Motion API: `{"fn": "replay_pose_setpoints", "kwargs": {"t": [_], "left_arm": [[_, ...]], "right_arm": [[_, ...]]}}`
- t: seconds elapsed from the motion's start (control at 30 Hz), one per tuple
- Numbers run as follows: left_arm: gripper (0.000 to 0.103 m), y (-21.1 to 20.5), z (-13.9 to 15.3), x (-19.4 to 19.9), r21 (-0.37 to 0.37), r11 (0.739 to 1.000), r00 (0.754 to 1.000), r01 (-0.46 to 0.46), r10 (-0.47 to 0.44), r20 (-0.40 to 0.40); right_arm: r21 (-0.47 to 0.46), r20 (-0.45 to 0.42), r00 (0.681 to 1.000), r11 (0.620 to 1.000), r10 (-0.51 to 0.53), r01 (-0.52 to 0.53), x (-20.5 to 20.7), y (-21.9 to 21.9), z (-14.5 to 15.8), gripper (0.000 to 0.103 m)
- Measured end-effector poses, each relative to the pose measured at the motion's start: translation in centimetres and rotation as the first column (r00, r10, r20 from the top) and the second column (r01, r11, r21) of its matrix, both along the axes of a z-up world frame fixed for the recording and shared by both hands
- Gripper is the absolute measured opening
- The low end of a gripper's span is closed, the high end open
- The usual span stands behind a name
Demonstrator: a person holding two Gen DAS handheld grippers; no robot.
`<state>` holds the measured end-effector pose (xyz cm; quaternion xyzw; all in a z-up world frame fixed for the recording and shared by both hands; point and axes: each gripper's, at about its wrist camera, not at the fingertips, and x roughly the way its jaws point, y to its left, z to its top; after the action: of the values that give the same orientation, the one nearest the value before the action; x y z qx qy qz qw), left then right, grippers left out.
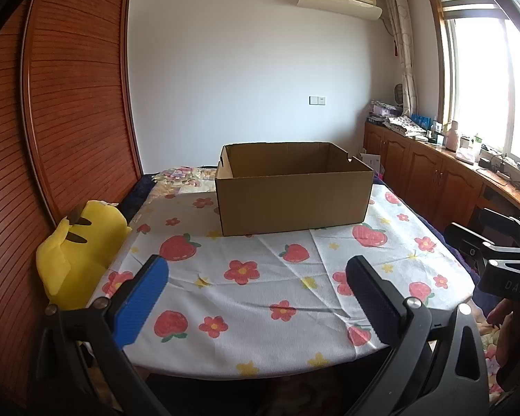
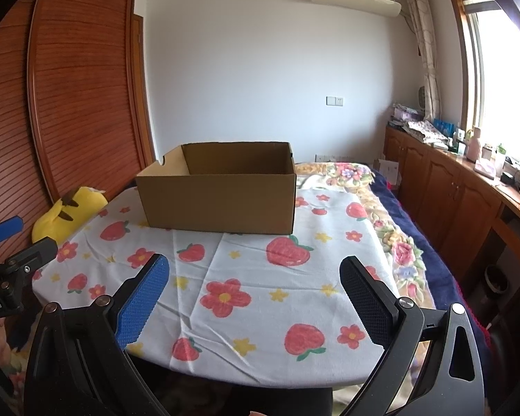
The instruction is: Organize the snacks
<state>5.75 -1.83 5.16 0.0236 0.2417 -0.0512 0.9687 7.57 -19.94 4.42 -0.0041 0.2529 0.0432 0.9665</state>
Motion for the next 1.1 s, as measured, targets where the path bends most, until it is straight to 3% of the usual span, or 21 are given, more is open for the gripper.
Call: {"fn": "replay_pose_setpoints", "kwargs": {"t": [1.1], "left_arm": [[0.103, 0.29, 0.45, -0.55, 0.010, 1.000, 1.000, -0.017, 0.017, 0.023]], "right_arm": [[-0.003, 0.005, 1.000, 1.000, 0.000, 0.000, -0.04, 0.19, 0.38, 0.100]]}}
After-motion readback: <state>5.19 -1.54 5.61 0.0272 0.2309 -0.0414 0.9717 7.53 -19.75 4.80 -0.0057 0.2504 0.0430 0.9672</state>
